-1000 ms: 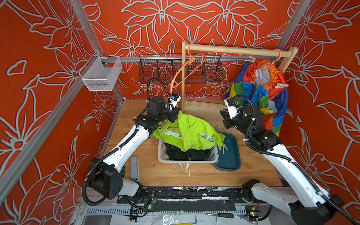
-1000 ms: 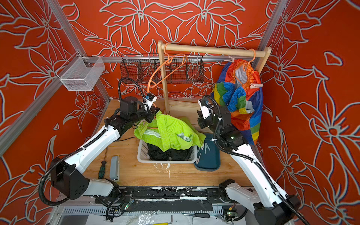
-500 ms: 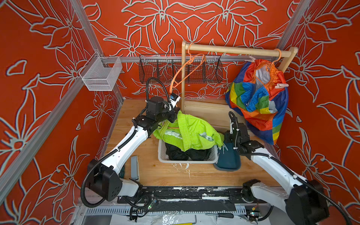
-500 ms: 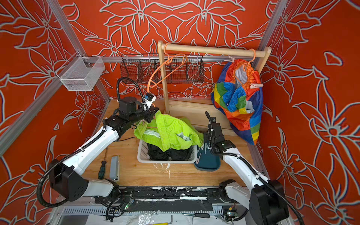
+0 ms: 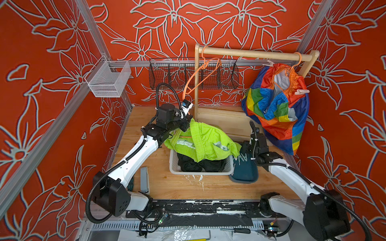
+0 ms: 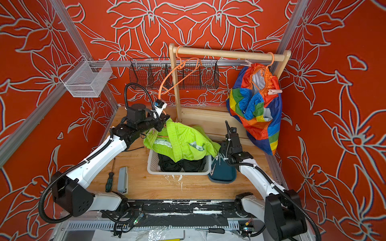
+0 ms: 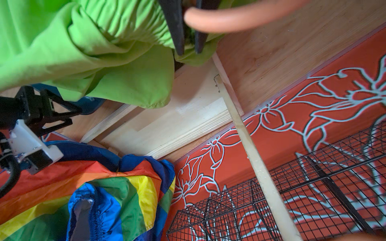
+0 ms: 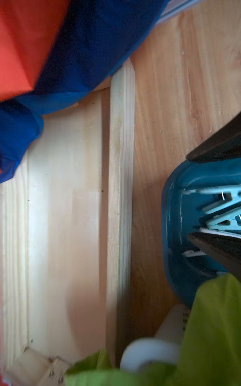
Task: Remove the clothespins securing shorts to the hanger
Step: Place the clothespin in the storage box.
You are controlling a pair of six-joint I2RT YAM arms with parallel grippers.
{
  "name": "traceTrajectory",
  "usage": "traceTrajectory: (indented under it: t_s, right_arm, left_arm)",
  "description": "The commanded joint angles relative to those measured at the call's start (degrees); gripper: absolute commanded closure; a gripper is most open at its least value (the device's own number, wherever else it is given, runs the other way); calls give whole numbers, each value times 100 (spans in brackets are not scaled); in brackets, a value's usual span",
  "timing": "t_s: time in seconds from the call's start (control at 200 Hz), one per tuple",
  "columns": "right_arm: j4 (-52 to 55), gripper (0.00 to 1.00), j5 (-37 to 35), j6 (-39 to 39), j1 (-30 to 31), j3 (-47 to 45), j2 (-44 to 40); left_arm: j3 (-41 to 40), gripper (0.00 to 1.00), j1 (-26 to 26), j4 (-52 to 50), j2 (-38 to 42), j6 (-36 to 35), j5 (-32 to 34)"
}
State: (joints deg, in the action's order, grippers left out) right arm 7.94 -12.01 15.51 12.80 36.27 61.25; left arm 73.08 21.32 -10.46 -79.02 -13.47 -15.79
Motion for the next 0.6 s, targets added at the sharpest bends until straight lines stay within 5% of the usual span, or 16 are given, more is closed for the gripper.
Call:
traceTrajectory:
  t_s: [0.0,0.325,0.596]
  right_arm:
    - [-64,42,575,-371,-36,576,-654]
    - [851,38,3612,-1352,246,2824,-468]
    - [2670,37,3592,-2698,1566,4630,752]
  left_arm:
    - [-44,100,-40,160,167,-10,-56]
    - [-13,100,-40,145,108,47,-134]
    - [-4,100,-45,141,62,60,-152]
